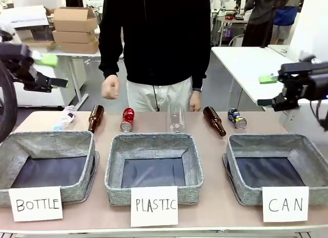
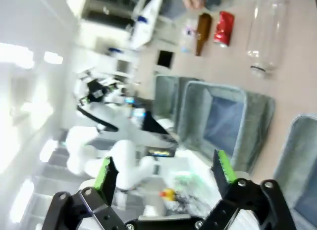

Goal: Sort the can waste into the basket.
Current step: Pick up the can waste from the table and place it in the right Fabric basket.

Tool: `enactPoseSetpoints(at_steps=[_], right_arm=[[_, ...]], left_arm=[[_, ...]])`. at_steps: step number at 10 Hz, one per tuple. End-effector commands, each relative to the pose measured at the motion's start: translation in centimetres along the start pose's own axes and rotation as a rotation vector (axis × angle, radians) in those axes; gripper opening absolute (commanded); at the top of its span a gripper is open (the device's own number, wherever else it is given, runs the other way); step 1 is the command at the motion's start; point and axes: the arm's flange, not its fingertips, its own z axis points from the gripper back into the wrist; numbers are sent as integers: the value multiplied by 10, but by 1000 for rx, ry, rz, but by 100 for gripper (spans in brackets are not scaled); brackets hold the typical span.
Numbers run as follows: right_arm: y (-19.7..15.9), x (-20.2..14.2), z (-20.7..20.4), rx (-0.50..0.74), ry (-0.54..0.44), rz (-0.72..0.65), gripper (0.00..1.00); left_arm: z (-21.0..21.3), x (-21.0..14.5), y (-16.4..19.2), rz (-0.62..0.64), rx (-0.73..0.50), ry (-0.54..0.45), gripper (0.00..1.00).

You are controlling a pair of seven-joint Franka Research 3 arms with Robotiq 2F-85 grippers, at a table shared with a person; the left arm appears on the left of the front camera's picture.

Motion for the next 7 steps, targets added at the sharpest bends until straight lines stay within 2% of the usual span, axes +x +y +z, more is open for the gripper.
enactPoseSetpoints(at_steps=[1, 2, 3, 6, 7], right_arm=[[-28, 13, -3, 146, -212, -532, 100], [-30, 10, -6, -137, -261, -566, 100], [-25, 3, 8, 67, -45, -155, 100], [-25, 3, 8, 67, -45, -155, 100], [-35, 4, 4, 33, -55, -226, 100]], left_arm=[[-10, 14, 22, 240, -99, -43, 100], [-15, 29, 35, 342, 43, -43, 100], [5, 3, 6, 104, -110, -53, 100], [5, 3, 6, 104, -110, -53, 100], [5, 3, 6, 104, -110, -53, 100]])
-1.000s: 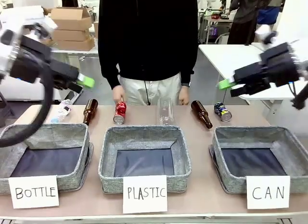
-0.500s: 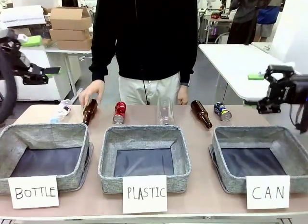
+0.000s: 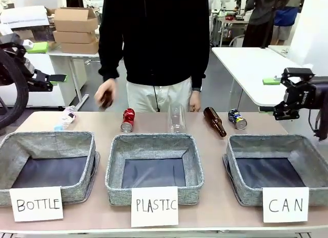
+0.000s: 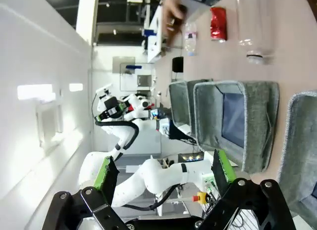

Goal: Sort the can waste into the basket.
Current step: Pick up the can waste from the table and place it in the right Fabric basket.

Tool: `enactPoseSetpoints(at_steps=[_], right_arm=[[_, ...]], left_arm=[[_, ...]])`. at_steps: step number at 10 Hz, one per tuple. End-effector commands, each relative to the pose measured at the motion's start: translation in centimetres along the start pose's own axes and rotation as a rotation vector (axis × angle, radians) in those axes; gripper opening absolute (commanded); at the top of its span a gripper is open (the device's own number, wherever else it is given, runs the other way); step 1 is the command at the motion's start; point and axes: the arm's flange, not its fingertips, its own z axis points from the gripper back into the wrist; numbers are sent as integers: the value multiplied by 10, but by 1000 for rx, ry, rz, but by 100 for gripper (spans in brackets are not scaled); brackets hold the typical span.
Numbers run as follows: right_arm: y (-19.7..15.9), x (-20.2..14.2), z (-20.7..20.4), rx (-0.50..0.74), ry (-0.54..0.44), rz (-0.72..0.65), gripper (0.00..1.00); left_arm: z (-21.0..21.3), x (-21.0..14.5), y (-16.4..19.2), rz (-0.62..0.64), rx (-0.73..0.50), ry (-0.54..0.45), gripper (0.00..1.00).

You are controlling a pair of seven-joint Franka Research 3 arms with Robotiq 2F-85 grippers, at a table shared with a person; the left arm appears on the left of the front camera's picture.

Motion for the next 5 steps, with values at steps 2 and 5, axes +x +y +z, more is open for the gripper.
enactPoseSetpoints(at_steps=[2, 5], right_arm=[[35, 38, -31, -467, -9, 279, 100], [37, 121, -75, -1291, -32, 371, 100]], left_arm=[[-2, -4, 0, -30, -23, -23, 100], [-2, -4, 0, -30, -23, -23, 100]])
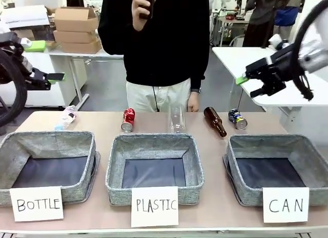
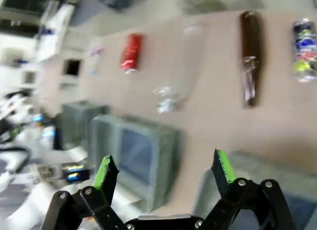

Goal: Sort the can waste into the basket.
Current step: Pick up the can waste from the table and place it in the right Fabric basket.

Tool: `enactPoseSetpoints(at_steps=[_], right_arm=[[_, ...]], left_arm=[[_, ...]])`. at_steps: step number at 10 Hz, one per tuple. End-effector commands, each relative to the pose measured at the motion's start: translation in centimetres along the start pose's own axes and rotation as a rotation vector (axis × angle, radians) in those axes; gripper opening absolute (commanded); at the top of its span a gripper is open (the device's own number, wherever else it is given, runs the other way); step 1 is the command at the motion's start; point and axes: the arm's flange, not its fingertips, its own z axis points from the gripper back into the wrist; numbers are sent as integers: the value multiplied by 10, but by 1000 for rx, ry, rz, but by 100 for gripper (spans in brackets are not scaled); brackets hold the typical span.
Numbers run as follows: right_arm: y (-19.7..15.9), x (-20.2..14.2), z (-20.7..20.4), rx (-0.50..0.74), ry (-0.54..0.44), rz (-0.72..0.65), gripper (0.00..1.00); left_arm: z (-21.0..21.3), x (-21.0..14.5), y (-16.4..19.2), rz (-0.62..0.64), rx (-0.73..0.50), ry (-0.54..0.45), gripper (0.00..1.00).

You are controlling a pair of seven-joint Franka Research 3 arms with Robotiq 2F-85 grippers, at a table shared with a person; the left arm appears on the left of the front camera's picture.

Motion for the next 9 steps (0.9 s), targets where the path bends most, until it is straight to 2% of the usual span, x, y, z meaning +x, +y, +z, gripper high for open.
enactPoseSetpoints(at_steps=[1, 2, 4, 5, 7, 8, 9], right_arm=[[-24, 30, -28, -716, 86, 56, 100], [-32, 32, -30, -779, 83, 10, 100], [-35, 5, -4, -404, 81, -154, 100], [-43, 32, -34, -452, 4, 73, 100], [-43, 32, -34, -452, 4, 73, 100], [-49, 23, -27, -485, 33, 8, 100], [-56, 55, -52, -502, 73, 37, 100]], left_arm=[[-2, -3, 0, -25, -27, -14, 100], [-2, -3, 0, -25, -27, -14, 100], [-2, -3, 0, -25, -27, -14, 100], [-2, -3, 0, -25, -27, -14, 100], [-2, -3, 0, -25, -27, -14, 100], [-2, -3, 0, -25, -27, -14, 100], [-2, -3, 0, -25, -27, -14, 100]])
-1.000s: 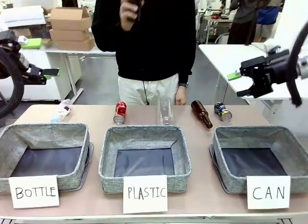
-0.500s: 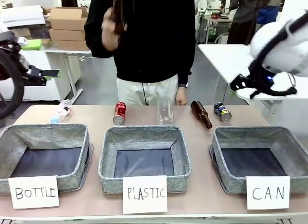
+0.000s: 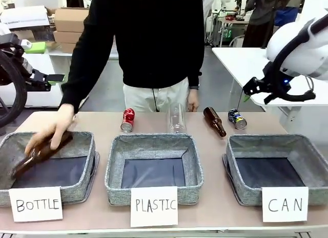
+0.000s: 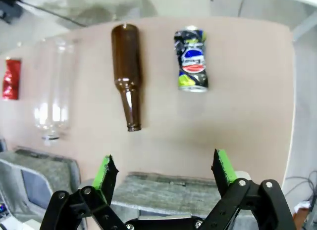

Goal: Sort the can waste into the basket.
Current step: Pick up the can waste from the table and place it in the right Fabric basket.

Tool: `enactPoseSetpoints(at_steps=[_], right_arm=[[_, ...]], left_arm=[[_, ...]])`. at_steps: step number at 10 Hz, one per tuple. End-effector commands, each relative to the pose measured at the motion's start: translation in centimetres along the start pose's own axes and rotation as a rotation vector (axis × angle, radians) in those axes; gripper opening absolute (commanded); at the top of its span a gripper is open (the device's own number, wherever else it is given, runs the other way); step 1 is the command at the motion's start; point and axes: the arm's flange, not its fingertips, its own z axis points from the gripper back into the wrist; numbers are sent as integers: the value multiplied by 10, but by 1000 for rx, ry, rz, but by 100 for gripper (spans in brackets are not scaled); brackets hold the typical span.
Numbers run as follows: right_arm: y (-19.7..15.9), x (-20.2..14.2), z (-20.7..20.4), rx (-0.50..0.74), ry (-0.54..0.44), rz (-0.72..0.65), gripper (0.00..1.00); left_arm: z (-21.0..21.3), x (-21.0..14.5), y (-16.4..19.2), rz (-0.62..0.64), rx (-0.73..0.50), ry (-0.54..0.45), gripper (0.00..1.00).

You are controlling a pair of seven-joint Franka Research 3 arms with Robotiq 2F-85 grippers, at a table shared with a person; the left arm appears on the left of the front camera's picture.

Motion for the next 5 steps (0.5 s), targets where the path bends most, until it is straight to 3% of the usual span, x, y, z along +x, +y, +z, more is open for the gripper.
enactPoseSetpoints(at_steps=[1, 3, 5], right_arm=[[-4, 58, -50, -100, 96, 31, 100], [0, 92, -114, -148, 196, 52, 100], [-5, 100, -157, -194, 244, 28, 100]], left_arm=[[-2, -2, -1, -25, -25, -15, 100], [-2, -2, -1, -25, -25, -15, 100], [-2, -2, -1, -25, -25, -15, 100]])
